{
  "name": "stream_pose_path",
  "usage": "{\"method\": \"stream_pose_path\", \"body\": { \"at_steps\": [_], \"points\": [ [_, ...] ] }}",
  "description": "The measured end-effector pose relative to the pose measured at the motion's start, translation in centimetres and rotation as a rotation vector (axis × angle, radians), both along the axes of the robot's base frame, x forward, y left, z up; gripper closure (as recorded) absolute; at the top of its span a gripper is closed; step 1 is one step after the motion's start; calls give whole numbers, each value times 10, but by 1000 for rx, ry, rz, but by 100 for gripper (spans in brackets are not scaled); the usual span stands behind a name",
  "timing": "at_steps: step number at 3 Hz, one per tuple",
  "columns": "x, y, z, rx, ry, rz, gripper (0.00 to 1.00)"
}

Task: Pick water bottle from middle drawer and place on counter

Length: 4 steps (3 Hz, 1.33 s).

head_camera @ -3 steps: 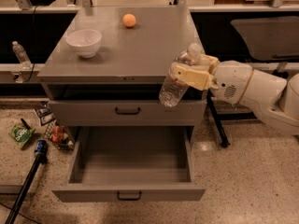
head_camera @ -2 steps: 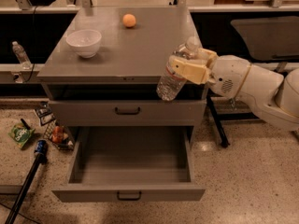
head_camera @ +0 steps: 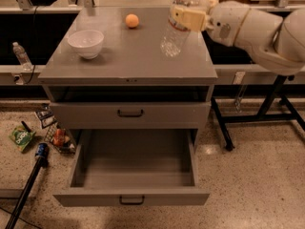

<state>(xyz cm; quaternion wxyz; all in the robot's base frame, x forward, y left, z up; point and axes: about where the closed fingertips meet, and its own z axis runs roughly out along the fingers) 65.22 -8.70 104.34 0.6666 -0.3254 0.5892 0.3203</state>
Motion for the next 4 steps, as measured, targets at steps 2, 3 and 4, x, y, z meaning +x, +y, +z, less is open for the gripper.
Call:
{"method": "stream_pose_path", "body": {
  "at_steps": [2,3,4],
  "points": [
    [117,34,5,-94,81,-8,100],
    [166,71,-41,-123,184,17,100],
    [185,85,-56,-139,221,26,100]
  ]
}}
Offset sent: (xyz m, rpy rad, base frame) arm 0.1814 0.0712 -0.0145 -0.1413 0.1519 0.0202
